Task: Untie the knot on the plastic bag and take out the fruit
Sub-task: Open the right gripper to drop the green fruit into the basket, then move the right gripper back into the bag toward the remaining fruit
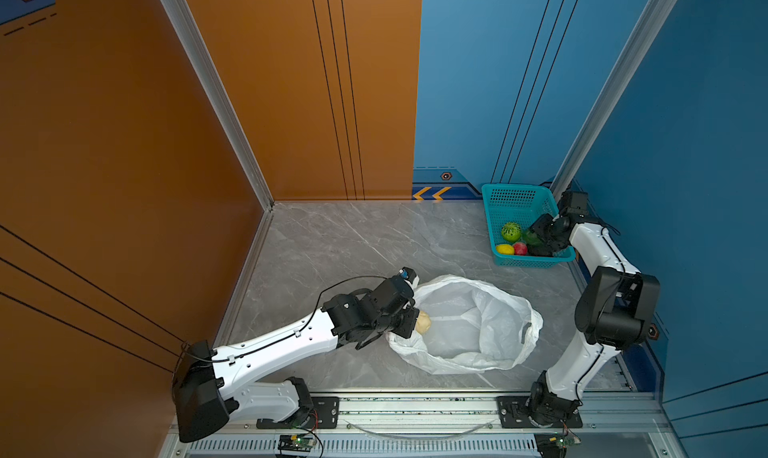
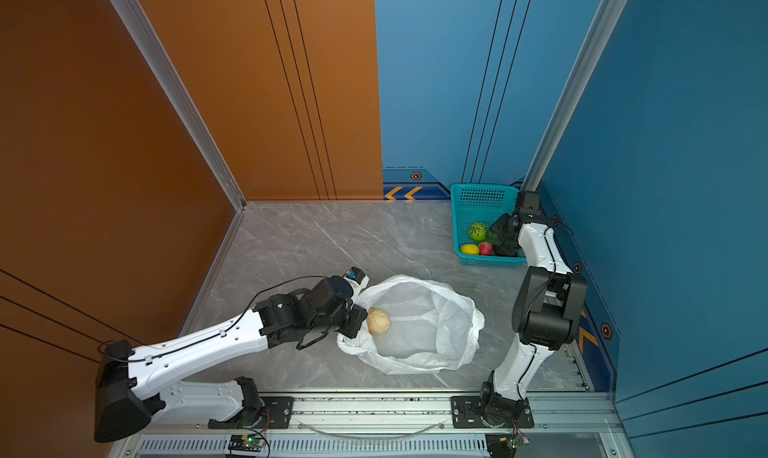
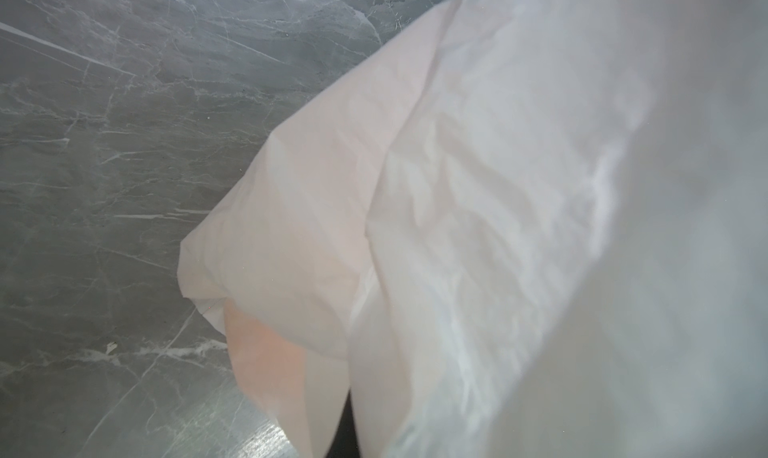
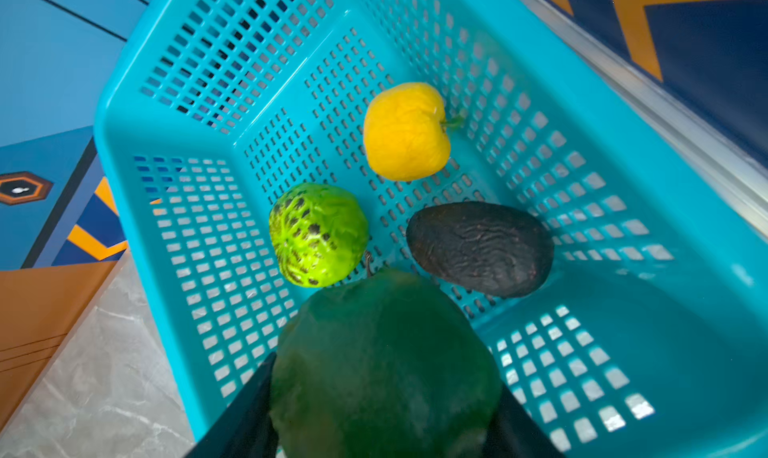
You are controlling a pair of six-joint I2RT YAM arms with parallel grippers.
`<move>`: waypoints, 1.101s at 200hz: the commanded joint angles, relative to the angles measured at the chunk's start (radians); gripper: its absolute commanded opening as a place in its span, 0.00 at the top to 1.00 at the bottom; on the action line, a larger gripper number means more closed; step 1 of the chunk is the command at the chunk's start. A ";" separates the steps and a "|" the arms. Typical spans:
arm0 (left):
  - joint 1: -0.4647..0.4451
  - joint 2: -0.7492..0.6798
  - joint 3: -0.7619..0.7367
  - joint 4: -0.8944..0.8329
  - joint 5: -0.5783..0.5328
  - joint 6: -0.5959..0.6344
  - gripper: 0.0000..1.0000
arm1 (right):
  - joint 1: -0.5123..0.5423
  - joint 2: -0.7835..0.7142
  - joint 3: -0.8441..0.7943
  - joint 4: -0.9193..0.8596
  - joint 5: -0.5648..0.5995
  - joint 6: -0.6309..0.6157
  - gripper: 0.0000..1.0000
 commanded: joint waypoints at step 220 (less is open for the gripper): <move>0.001 -0.014 -0.004 -0.024 -0.023 -0.003 1.00 | 0.217 -0.395 -0.048 -0.216 -0.092 -0.095 0.16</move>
